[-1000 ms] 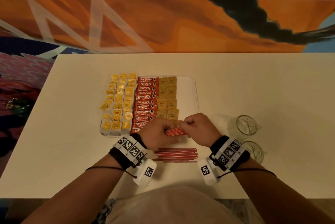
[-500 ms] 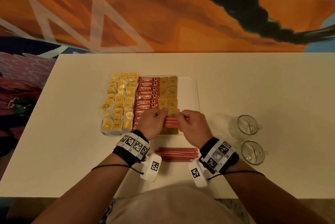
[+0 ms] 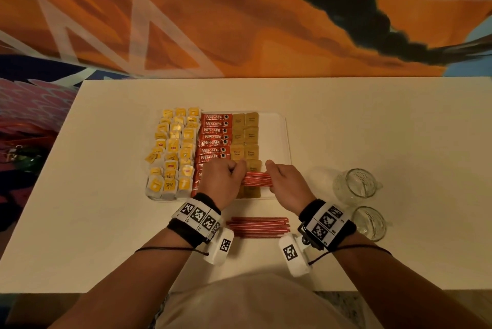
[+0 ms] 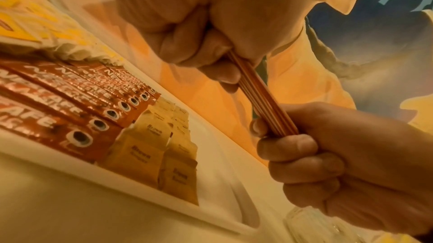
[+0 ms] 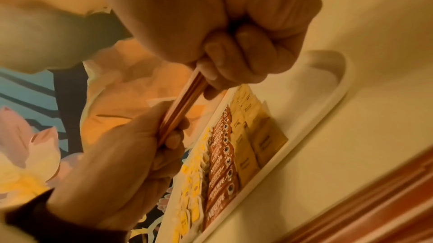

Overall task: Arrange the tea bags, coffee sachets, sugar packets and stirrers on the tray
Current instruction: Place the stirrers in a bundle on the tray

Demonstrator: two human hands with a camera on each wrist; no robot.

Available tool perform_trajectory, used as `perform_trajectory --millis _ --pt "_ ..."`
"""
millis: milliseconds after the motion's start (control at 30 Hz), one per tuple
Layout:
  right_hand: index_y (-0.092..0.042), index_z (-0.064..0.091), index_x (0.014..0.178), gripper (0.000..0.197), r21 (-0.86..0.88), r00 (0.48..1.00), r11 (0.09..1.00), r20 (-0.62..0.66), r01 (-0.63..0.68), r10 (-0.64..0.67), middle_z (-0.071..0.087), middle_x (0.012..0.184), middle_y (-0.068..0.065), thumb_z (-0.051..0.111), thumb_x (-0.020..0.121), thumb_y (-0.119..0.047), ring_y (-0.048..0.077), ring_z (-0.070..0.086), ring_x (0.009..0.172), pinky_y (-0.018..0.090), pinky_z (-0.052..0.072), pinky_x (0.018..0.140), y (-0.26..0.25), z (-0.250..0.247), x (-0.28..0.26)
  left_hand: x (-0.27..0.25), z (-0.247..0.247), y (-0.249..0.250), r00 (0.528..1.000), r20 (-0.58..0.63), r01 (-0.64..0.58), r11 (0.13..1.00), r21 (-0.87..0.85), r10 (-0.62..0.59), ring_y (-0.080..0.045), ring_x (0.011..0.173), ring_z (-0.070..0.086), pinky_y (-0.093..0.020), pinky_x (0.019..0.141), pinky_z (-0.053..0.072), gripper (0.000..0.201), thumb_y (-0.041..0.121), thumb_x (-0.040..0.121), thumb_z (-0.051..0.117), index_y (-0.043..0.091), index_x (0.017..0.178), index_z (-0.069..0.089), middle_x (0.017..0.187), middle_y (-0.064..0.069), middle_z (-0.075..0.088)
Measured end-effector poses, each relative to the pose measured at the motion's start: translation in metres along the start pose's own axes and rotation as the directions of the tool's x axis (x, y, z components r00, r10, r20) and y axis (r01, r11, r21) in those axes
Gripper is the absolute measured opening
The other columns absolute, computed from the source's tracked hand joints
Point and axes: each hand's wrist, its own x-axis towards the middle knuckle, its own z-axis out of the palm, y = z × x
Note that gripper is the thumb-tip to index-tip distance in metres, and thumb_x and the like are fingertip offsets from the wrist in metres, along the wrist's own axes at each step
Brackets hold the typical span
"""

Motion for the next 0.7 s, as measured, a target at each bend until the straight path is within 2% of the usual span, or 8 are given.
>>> perform_trajectory --millis 100,167,267,333,400,500,567,700 --pt "-0.011 0.057 0.073 0.052 0.0 1.0 1.0 -0.014 0.006 -0.006 0.055 0.064 0.0 0.031 0.109 -0.037 0.015 0.048 0.057 0.036 0.042 0.062 0.007 0.006 -0.001 -0.004 0.003 0.001 1.0 -0.009 0.027 0.999 -0.032 -0.028 -0.02 0.047 0.054 -0.03 0.047 0.044 0.047 0.027 0.097 0.06 0.007 0.055 0.063 0.052 -0.009 0.06" --pt "-0.011 0.057 0.076 0.048 0.032 0.999 0.999 -0.033 0.003 -0.001 0.056 0.067 0.001 0.032 0.109 -0.035 0.016 0.05 0.061 0.04 0.045 0.065 0.01 0.01 -0.001 -0.006 0.005 0.001 0.999 -0.008 0.041 0.998 -0.043 -0.042 -0.016 0.047 0.053 -0.024 0.047 0.042 0.045 0.027 0.097 0.06 0.008 0.057 0.065 0.053 -0.007 0.061" --pt "-0.015 0.055 0.073 0.046 0.013 0.997 0.999 -0.069 0.03 -0.03 0.056 0.064 -0.005 0.033 0.109 -0.034 0.012 0.05 0.059 0.029 0.041 0.062 0.008 0.01 0.0 -0.01 0.009 0.004 0.998 0.022 0.053 0.996 -0.065 -0.052 -0.012 0.048 0.054 -0.019 0.047 0.042 0.042 0.028 0.099 0.058 0.007 0.064 0.069 0.057 -0.007 0.064" --pt "-0.019 0.053 0.066 0.049 -0.002 0.996 0.999 -0.068 0.054 -0.054 0.053 0.056 -0.011 0.034 0.109 -0.035 0.003 0.046 0.052 0.019 0.037 0.055 0.006 0.007 0.001 -0.011 0.01 0.004 0.998 0.03 0.052 0.997 -0.064 -0.05 -0.01 0.044 0.051 -0.016 0.045 0.037 0.045 0.027 0.1 0.057 0.005 0.062 0.067 0.054 -0.008 0.062" --pt "-0.023 0.046 0.057 0.054 -0.043 0.995 0.996 -0.054 0.077 -0.079 0.047 0.045 -0.014 0.036 0.109 -0.037 0.003 0.042 0.045 0.016 0.034 0.049 0.003 0.002 0.001 -0.01 0.01 0.004 0.998 0.048 0.038 0.999 -0.027 -0.037 -0.012 0.042 0.049 -0.017 0.043 0.036 0.049 0.029 0.101 0.055 0.004 0.06 0.065 0.052 -0.01 0.06" --pt "-0.022 0.037 0.052 0.058 -0.151 0.994 0.984 -0.043 0.098 -0.105 0.04 0.042 -0.009 0.038 0.108 -0.04 0.008 0.037 0.042 0.019 0.029 0.046 0.0 -0.004 0.001 -0.005 0.007 0.004 0.995 0.093 0.027 1.0 0.005 -0.027 -0.021 0.044 0.052 -0.028 0.044 0.041 0.052 0.029 0.101 0.053 0.003 0.057 0.061 0.052 -0.012 0.06" --pt "-0.022 0.038 0.053 0.058 -0.25 0.99 0.96 -0.028 0.127 -0.138 0.041 0.047 -0.006 0.034 0.108 -0.041 0.01 0.038 0.044 0.027 0.032 0.051 0.0 -0.005 0.002 -0.001 0.004 0.004 0.994 0.113 0.007 0.999 0.035 -0.011 -0.022 0.045 0.053 -0.031 0.046 0.042 0.052 0.028 0.101 0.052 0.003 0.056 0.06 0.051 -0.011 0.059" --pt "-0.025 0.045 0.062 0.053 -0.336 0.975 0.915 0.087 0.224 -0.207 0.05 0.058 -0.005 0.028 0.109 -0.043 0.014 0.047 0.054 0.032 0.036 0.058 0.004 -0.007 0.0 0.01 -0.008 0.004 0.975 0.211 -0.092 0.99 0.111 0.067 -0.01 0.039 0.047 -0.016 0.043 0.034 0.053 0.027 0.1 0.054 0.015 0.048 0.056 0.044 0.004 0.051"
